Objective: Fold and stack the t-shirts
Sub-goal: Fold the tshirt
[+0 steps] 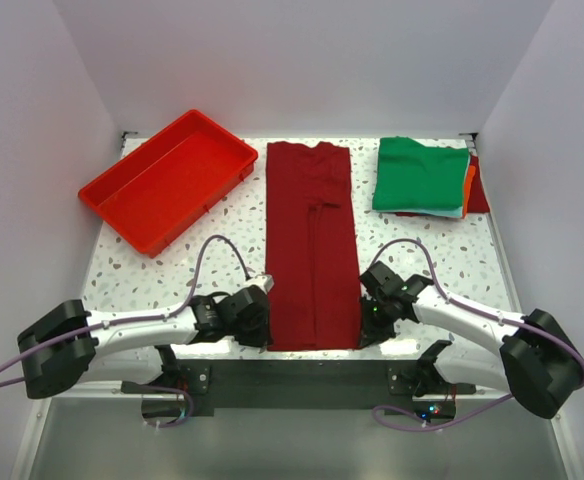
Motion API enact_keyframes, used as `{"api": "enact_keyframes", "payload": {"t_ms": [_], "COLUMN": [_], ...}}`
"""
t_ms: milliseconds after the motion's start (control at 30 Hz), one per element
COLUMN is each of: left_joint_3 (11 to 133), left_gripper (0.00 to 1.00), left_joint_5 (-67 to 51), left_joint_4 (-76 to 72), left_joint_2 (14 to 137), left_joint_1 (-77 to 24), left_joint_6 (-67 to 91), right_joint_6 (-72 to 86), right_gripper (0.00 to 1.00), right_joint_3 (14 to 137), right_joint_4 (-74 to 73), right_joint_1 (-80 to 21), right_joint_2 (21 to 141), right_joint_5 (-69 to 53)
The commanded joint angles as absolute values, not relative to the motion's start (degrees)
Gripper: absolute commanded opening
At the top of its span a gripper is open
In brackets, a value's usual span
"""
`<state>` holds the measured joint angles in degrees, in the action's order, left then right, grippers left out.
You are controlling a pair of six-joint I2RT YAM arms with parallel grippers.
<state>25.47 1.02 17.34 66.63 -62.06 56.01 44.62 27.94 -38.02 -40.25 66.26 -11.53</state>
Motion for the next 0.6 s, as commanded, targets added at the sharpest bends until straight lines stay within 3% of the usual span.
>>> {"api": "enact_keyframes", "payload": {"t_ms": [0, 133, 567], "left_joint_3": [24.61, 26.54, 39.62], "left_gripper": [0.18, 0.00, 0.00], "left_joint_5": [0.44, 2.02, 14.93], "left_joint_4": [18.72, 19.60, 29.52], "left_joint_2": [68.03, 68.03, 66.97], "left_joint_1": [-62.67, -62.67, -62.49], "left_joint_6": [55.46, 54.14, 50.37], "right_joint_6": [45.09, 44.65, 44.83], "right_gripper": [0.07, 0.00, 0.00], "right_joint_3": [27.51, 29.79, 45.87], "right_joint_4": [-37.26, -39.98, -50.89], "right_joint_1": [-41.04, -41.04, -40.96], "right_joint_2": [67.24, 66.45, 66.61], "right_joint_5": [-10.46, -10.20, -3.96]}}
